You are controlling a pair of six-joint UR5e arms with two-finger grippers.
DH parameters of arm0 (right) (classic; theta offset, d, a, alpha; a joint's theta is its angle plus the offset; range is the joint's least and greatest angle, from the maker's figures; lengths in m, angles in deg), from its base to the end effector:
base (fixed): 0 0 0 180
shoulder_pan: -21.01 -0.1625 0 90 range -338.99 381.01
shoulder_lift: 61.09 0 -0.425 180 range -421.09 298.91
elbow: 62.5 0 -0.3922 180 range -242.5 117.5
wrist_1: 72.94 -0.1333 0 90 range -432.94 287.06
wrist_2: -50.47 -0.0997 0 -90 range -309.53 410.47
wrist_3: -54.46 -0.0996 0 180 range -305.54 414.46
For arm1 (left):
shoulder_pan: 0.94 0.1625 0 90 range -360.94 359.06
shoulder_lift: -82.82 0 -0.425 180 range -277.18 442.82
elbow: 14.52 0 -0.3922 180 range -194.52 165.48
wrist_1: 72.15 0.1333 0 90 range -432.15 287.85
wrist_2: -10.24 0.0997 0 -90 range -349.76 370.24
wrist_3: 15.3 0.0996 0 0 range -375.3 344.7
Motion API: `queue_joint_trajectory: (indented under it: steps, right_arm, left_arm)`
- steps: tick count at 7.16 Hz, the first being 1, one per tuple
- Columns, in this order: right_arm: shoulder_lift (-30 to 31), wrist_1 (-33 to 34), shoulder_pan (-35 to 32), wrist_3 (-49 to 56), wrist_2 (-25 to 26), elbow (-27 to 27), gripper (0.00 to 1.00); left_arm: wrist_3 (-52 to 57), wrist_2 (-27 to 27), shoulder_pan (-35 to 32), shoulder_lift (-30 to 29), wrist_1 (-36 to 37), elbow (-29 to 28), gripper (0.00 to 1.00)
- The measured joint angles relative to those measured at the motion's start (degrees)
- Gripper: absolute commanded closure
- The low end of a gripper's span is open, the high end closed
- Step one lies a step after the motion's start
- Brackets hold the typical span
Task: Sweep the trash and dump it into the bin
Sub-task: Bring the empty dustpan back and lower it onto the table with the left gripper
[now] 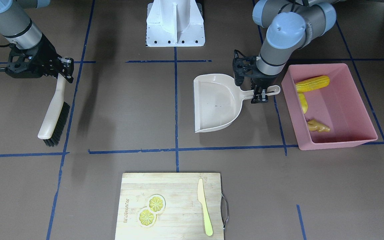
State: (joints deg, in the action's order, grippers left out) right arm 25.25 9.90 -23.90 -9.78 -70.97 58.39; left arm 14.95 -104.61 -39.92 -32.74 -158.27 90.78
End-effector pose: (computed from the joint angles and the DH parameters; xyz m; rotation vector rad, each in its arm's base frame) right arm -0.2833 -0.3973 0.3613 -0.0173 -0.8806 0.1127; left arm 0.4198 -0.4573 0.3015 0.6065 0.5809 1.4829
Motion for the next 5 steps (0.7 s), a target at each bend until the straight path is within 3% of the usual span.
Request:
queue_joint_trajectory:
  steps: [3, 4, 5]
  right_arm:
    - [-0.1, 0.0, 0.1, -0.1, 0.0, 0.0, 0.99]
    - [-0.2, 0.0, 0.1, -0.2, 0.0, 0.0, 0.99]
    - [-0.2, 0.0, 0.1, -0.1, 0.0, -0.1, 0.99]
  left_arm:
    - [-2.5, 1.5, 3.4, -2.4, -0.4, -2.6, 0.86]
    - [-2.7, 2.9, 4.0, -2.9, -0.8, -3.3, 0.77]
    - [-2.9, 4.0, 4.6, -3.2, -1.3, -3.5, 0.62]
